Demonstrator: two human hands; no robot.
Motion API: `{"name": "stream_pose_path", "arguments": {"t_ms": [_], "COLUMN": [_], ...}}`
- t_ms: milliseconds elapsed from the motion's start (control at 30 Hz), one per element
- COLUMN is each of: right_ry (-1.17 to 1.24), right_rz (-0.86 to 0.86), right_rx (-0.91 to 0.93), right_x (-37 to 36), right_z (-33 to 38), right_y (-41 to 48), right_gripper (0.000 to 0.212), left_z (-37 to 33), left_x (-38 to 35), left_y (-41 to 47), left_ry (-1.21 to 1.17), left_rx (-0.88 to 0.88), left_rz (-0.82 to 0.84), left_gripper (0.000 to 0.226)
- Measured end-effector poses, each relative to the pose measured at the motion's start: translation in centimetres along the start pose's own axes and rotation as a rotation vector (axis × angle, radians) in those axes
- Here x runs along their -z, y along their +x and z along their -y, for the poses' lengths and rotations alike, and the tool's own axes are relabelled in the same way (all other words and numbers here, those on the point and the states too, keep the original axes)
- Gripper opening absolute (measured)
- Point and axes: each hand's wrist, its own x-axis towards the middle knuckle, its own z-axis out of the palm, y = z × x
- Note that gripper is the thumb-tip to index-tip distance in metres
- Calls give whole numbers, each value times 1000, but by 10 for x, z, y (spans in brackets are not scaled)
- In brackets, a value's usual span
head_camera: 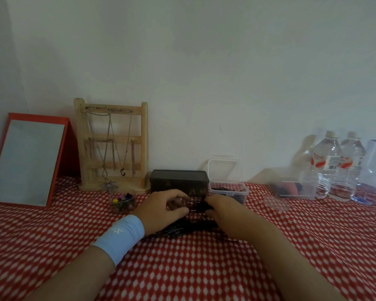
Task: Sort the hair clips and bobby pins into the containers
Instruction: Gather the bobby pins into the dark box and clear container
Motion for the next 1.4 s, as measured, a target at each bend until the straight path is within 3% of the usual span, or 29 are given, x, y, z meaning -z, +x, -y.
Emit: {"name": "stream_pose_path", "arguments": {"t_ms": [267, 500, 633, 800, 900, 1033, 1267, 1400], "right_ry": [333, 799, 837, 811, 848, 954, 1302, 1314], "right_rz": [-74, -5, 15, 46, 94, 123, 301, 322], "right_rx": [-32, -155, -142, -134, -90, -34, -102, -33], "right_x": [1, 1, -2, -1, 1, 1, -5, -6], "right_z": [8, 5, 7, 9, 11, 14, 11, 12], "right_y": [-4, 0, -2, -4, -6, -6, -2, -3], "right_gripper": [26, 26, 17, 27, 30, 25, 20, 13], "left_z": [-10, -11, -19, -27, -36, -39, -42, -47], "left_x": [0, 2, -2, 2, 8, 6, 1, 1], "left_y": [7, 3, 4, 8, 7, 5, 8, 6], "left_ry": [-169, -70, -71, -200, -483, -399, -441, -539], "left_rx": [46, 81, 72, 90, 74, -61, -21, 58], "left_rz": [-130, 4, 31, -257, -145, 48, -97, -174], "left_gripper": [28, 18, 19, 20, 23, 42, 30, 36]}}
